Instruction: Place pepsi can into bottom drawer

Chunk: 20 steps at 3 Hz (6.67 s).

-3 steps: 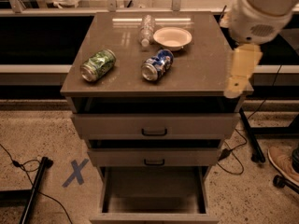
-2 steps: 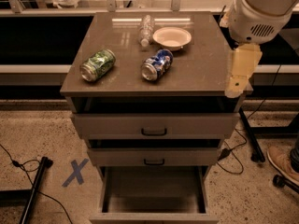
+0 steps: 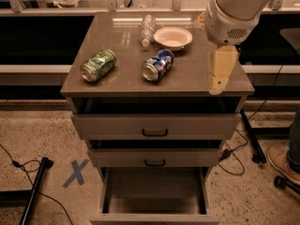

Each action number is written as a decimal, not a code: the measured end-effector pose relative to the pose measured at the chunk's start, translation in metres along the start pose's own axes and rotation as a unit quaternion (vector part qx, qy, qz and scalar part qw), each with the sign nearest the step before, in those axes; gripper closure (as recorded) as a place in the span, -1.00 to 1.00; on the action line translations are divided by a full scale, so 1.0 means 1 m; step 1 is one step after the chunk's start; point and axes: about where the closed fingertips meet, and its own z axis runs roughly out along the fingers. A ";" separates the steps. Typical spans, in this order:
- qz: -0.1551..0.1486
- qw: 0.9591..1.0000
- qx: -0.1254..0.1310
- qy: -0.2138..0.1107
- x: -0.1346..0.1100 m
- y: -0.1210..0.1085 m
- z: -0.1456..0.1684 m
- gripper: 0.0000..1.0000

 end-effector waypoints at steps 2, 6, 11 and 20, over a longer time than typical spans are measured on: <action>-0.213 0.975 -0.021 -0.065 -0.059 -0.034 0.046 -1.00; -0.558 0.824 -0.076 0.062 -0.088 -0.111 0.138 -1.00; -0.514 0.848 -0.118 0.051 -0.058 -0.123 0.171 0.75; 0.067 0.989 0.128 0.026 0.155 0.013 -0.027 1.00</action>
Offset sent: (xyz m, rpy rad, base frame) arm 0.0644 0.0960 -0.0463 -0.2739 -0.0716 1.1283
